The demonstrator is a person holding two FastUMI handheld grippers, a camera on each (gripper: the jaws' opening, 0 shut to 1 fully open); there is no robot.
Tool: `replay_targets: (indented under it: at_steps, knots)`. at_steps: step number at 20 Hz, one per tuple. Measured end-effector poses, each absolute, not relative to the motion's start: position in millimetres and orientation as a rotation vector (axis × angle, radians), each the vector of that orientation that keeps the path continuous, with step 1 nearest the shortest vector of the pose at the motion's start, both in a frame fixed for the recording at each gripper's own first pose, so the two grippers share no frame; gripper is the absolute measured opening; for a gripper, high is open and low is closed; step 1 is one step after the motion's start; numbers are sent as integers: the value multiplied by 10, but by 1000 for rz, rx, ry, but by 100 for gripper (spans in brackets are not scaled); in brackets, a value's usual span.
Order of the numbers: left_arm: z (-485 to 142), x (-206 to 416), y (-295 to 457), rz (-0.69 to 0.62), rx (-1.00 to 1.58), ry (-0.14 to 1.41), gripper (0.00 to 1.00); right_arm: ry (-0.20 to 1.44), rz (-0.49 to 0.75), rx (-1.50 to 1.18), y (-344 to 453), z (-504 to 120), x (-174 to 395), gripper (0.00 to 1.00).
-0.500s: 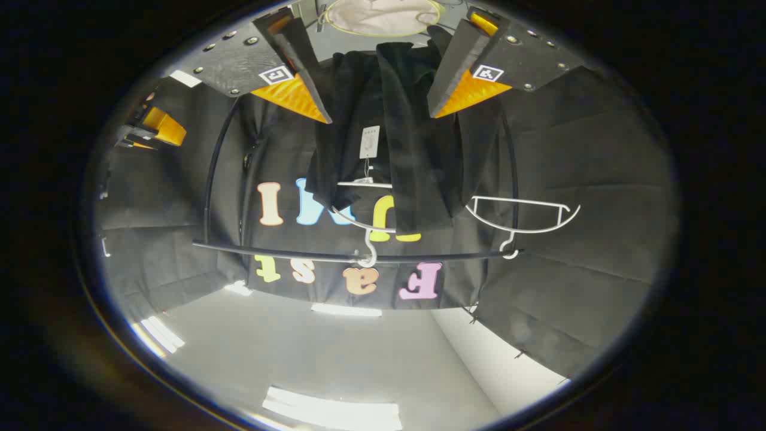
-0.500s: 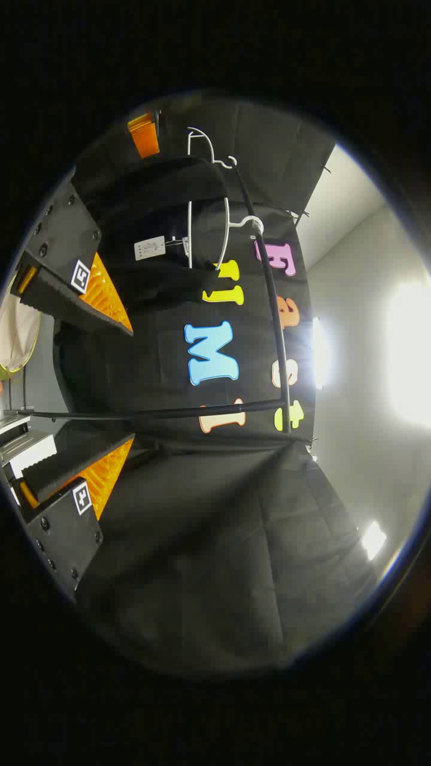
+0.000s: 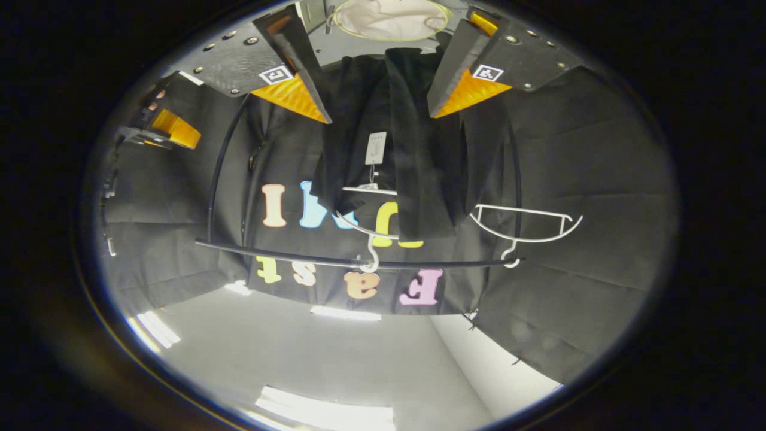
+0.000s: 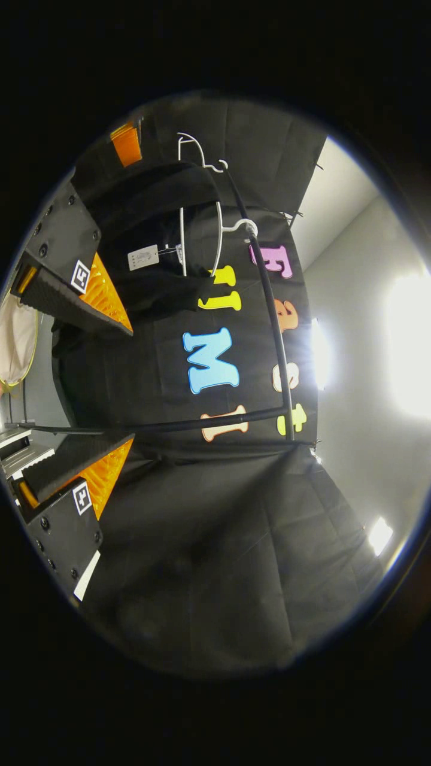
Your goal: Grasp the clothes on the hanger with both hands and then place them into the laundry hamper below.
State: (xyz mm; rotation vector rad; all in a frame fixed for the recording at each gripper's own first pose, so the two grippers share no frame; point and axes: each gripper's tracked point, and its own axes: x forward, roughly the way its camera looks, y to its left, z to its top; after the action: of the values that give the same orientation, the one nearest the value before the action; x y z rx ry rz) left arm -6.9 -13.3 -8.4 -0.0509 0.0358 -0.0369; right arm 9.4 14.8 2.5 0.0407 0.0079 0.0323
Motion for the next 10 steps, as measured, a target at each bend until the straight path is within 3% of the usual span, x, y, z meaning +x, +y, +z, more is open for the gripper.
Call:
replay_targets:
  at_steps: [10]
  knots:
    - [-242, -25, 26, -18, -104, 88, 92, 72, 52, 42, 311, -48, 87, 98]
